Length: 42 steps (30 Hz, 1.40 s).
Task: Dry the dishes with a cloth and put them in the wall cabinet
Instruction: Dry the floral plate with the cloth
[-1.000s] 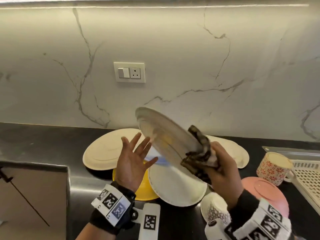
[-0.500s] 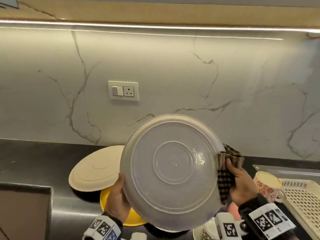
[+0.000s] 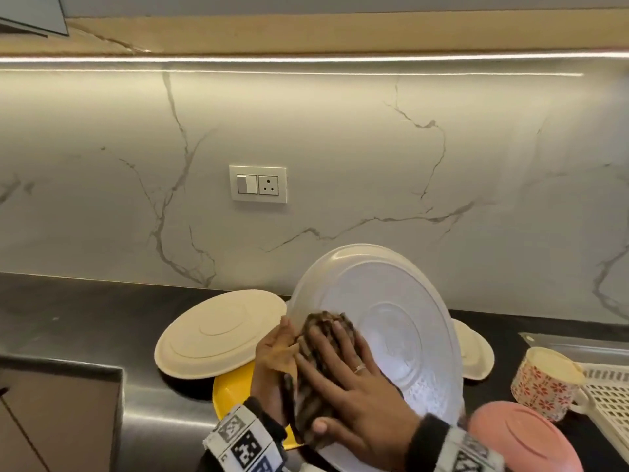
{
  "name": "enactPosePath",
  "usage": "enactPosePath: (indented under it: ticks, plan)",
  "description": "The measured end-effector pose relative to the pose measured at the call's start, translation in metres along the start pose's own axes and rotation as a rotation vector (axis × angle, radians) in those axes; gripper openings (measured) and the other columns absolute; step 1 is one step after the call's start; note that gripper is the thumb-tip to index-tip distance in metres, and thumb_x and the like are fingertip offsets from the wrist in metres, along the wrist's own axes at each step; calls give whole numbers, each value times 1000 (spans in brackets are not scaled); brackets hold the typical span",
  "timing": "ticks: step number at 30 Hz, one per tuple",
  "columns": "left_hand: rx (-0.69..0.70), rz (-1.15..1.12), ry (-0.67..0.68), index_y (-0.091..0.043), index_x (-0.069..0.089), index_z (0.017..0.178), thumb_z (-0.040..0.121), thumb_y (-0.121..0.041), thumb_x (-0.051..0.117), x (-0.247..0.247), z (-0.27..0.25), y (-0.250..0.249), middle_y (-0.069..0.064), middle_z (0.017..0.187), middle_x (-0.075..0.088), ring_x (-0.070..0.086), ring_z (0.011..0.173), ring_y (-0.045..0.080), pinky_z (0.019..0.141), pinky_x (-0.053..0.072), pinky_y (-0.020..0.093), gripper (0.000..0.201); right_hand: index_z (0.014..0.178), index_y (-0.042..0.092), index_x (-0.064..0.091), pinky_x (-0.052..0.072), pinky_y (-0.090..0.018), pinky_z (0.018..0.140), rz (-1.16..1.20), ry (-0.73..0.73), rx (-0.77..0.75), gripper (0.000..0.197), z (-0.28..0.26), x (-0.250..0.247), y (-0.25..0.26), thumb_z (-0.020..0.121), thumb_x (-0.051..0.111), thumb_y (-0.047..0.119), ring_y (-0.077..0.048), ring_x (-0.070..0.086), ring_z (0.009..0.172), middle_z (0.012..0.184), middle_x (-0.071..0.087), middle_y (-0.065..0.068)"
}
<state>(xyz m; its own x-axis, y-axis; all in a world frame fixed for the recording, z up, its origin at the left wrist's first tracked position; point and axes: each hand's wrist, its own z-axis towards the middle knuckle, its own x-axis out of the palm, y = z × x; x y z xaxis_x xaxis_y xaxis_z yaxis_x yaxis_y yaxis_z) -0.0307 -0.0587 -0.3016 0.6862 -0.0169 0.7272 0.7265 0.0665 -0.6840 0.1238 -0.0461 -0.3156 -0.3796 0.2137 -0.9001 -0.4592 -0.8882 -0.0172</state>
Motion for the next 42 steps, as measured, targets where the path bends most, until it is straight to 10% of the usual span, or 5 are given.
enactPosePath:
  ticks: [6,10,16,27,42]
  plan:
    - [38,-41,77,-6,74,92,35,-40,93,-2,-4,-9,16,98,71,69,88,24,79,57,38,70,147,31,15,11,-52,110,-206,-61,-56,52,24,-14,-3,98,12,48,-27,9,144,155,16,0]
    - [230,168,-62,-22,75,58,71,-29,61,9,-13,-19,-6,61,69,65,55,5,50,52,16,20,147,30,20,9,-53,111,-215,-145,3,55,44,-38,-8,97,14,50,-24,10,144,154,20,3]
    - [302,129,-14,-9,73,65,91,-27,49,12,-17,-22,11,69,69,67,63,20,56,54,26,40,146,36,13,-1,-46,113,-127,-269,232,65,62,-79,-54,89,7,66,-16,-4,143,155,19,3]
    - [349,85,-2,-15,72,95,44,-57,85,-5,-13,-42,11,95,70,67,87,25,72,57,37,67,135,42,-7,-3,-30,118,342,-337,584,85,-25,-55,-114,66,7,90,-8,-10,143,148,-13,20]
    - [71,24,-234,-7,58,124,69,-55,63,10,0,-15,22,122,60,57,114,37,102,38,56,73,149,28,14,19,-56,107,-239,-108,78,79,-26,6,15,84,34,66,-36,11,143,157,11,-7]
